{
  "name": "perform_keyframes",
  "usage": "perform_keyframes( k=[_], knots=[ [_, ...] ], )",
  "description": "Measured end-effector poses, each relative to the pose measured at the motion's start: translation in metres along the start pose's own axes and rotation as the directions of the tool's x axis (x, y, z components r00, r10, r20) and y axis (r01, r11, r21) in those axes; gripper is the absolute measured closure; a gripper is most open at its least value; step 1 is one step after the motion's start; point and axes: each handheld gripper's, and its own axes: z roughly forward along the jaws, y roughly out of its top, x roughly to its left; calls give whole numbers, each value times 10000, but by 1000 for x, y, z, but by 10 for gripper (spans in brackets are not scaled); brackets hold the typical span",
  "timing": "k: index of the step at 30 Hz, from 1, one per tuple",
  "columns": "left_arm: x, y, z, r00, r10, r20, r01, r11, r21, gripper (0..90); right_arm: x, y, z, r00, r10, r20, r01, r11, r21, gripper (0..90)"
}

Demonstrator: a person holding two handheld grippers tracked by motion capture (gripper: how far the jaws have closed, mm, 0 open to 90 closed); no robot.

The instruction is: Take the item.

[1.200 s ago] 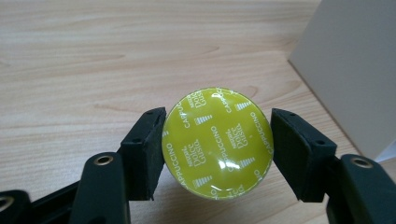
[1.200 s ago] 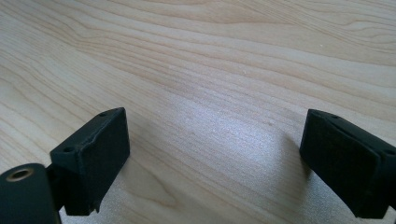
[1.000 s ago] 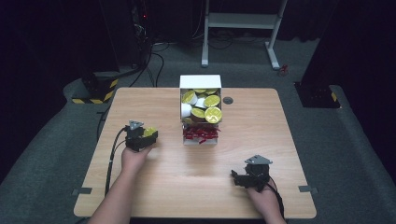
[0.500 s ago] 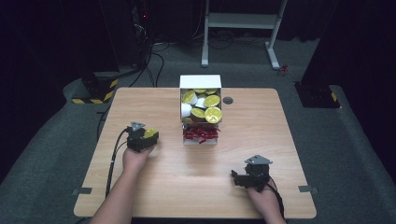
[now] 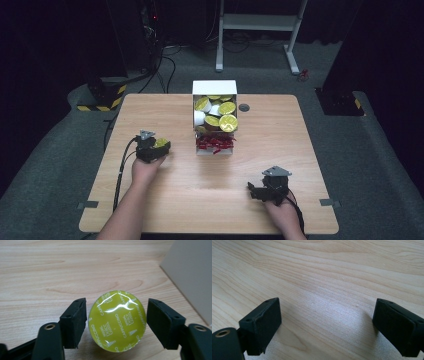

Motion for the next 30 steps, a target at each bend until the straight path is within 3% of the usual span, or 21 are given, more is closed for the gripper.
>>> perform_keyframes(
  k=[5,20,25,30],
  knots=[
    [1,2,-4,9999,-122,41,122,9999,-122,272,0,0,0,10000,-3,1,3,10000,-1,82],
    [3,7,-22,9996,28,296,-18,9995,-328,246,0,0,0,10000,-5,-6,5,10000,1,82],
    [4,6,-30,9982,492,352,-484,9986,-231,226,0,0,0,10000,-3,-8,3,10000,2,82],
    [9,2,-41,9981,426,451,-407,9982,-433,227,0,0,0,10000,-3,-5,3,10000,1,82]
  ],
)
